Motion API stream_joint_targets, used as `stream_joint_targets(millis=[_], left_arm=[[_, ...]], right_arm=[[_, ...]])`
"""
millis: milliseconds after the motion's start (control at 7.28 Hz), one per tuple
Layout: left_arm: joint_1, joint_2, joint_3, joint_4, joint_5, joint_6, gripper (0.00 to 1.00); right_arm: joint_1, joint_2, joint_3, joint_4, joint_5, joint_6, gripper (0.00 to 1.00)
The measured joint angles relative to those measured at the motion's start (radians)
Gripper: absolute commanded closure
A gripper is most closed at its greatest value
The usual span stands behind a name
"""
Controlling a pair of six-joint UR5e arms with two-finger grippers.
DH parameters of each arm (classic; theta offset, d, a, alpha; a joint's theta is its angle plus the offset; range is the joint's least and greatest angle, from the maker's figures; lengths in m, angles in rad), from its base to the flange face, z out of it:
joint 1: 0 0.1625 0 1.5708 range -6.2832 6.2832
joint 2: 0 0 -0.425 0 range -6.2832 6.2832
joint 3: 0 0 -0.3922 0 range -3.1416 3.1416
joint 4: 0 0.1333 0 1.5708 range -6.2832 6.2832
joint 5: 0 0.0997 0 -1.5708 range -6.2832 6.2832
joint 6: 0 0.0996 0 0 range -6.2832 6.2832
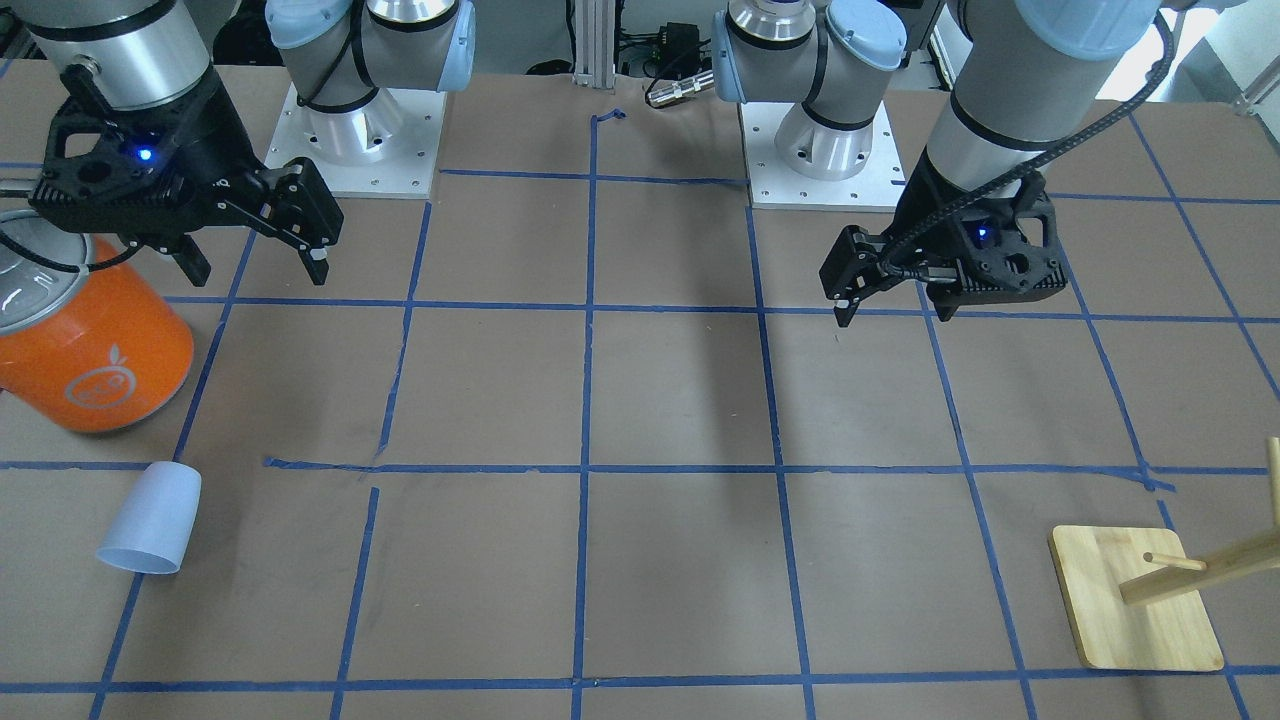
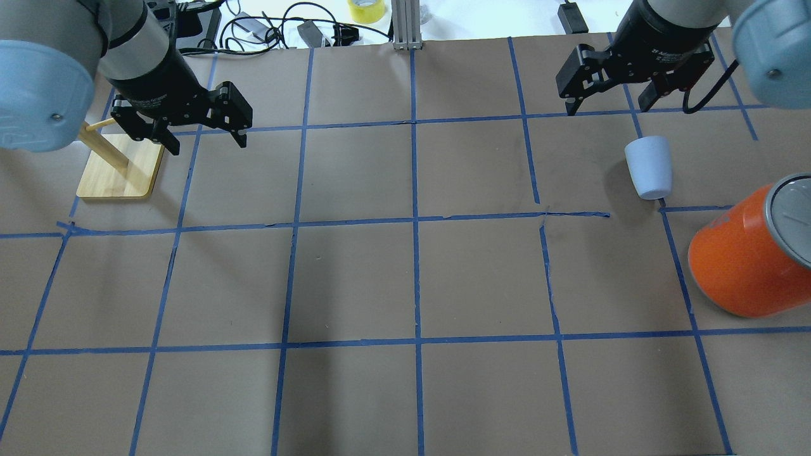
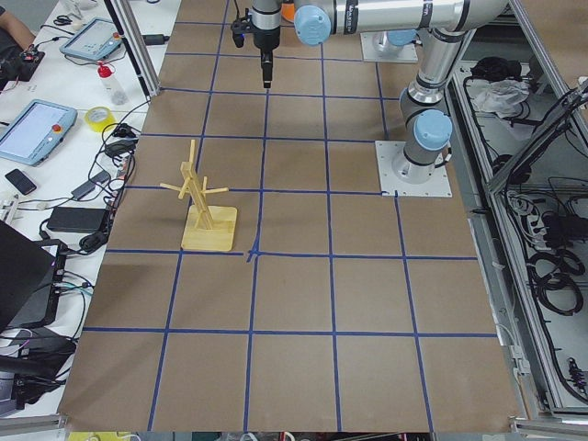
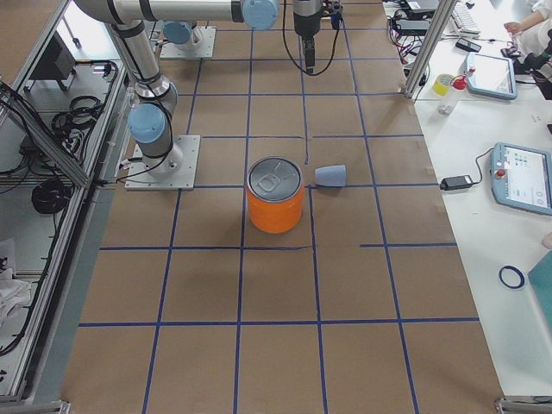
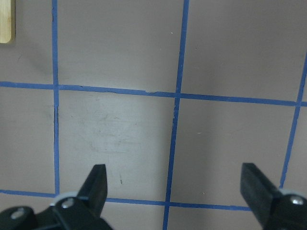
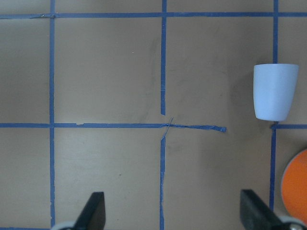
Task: Flip cup
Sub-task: 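Move the right gripper down over the upside-down white cup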
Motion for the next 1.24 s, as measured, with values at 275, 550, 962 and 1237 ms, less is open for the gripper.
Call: stream_joint_targets(millis=[275, 550, 962, 1237], left_arm=[[0.0, -0.001, 0.0, 0.0, 0.0, 0.0, 0.0], [0.0, 0.0, -0.004, 0.001, 0.0, 0.0, 0.0], [0.0, 0.002, -0.011, 0.004, 0.0, 0.0, 0.0], [0.0, 0.002, -0.012, 0.003, 0.0, 0.0, 0.0]], right_arm=[[0.001, -0.004, -0.022, 0.069, -0.031, 0.069, 0.0], [0.001, -0.017, -0.001, 0.095, -0.046, 0.085, 0.0], [-0.009, -0.011, 0.014, 0.071, -0.04, 0.059, 0.0], [-0.012, 0.01, 0.01, 0.067, -0.04, 0.049, 0.0]])
